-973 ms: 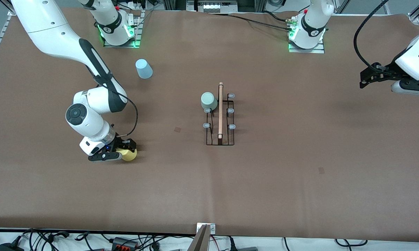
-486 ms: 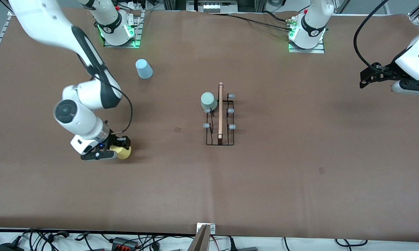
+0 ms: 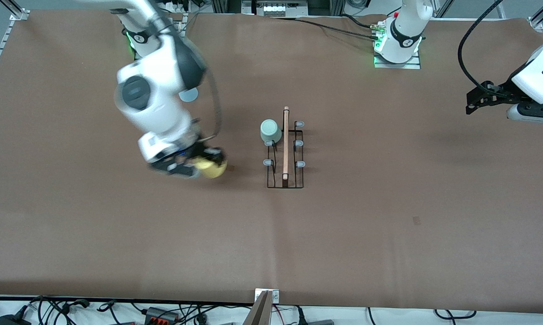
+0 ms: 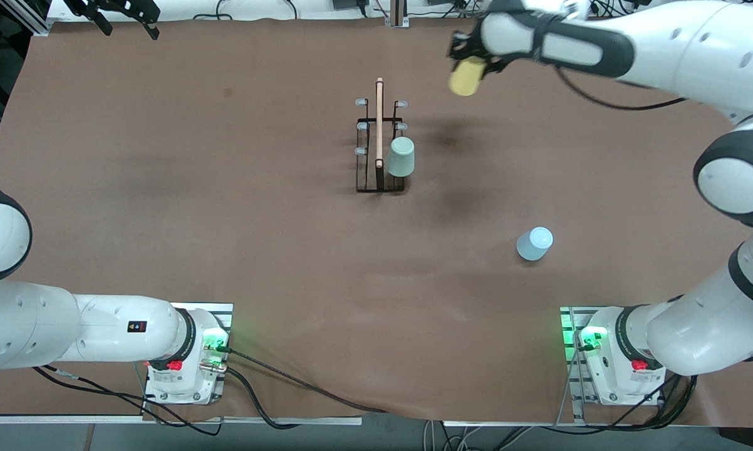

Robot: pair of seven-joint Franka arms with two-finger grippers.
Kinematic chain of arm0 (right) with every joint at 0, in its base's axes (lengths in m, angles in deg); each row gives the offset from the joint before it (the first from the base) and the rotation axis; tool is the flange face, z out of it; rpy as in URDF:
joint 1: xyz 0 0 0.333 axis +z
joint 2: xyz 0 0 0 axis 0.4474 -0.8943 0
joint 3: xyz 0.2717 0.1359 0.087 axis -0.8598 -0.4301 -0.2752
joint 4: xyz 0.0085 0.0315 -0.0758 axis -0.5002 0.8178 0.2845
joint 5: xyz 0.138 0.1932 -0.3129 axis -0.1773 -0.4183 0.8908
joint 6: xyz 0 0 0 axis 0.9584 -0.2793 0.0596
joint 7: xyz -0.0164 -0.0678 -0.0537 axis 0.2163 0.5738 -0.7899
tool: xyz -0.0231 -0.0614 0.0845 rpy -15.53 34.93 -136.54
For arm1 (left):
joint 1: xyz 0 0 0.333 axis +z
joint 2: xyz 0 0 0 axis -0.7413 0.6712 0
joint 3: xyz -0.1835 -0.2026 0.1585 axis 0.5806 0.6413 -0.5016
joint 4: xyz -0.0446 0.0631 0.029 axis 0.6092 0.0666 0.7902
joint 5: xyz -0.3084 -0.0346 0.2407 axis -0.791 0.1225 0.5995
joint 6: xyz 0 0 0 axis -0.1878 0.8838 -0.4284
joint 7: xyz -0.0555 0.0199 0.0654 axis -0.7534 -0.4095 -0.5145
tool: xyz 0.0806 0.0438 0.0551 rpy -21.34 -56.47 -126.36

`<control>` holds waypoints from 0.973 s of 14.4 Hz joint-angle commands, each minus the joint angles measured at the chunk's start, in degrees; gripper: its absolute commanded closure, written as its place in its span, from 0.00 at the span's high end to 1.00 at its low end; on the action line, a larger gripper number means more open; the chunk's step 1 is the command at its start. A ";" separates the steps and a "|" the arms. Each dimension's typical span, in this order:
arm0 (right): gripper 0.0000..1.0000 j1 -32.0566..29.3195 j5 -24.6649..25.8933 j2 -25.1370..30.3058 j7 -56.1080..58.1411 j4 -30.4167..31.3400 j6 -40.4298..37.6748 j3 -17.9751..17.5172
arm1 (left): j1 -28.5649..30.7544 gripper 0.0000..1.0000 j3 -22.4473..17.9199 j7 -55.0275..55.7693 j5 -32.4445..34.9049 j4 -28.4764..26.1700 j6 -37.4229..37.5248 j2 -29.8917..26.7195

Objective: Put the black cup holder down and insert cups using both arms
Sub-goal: 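Carry the yellow cup to the rack with the right gripper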

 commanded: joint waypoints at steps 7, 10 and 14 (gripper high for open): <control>0.00 9.43 9.60 -8.89 -20.48 -7.24 4.65 0.77 | 0.24 1.00 0.27 -1.11 -1.36 0.98 1.52 0.16; 0.00 10.22 9.60 -10.20 -21.09 -7.24 7.18 0.77 | 0.24 1.00 0.27 -1.11 -1.27 0.98 1.70 0.08; 0.00 11.27 9.78 -11.61 -21.18 -7.24 9.48 0.94 | 0.24 1.00 0.27 -1.11 -1.27 0.98 2.05 0.08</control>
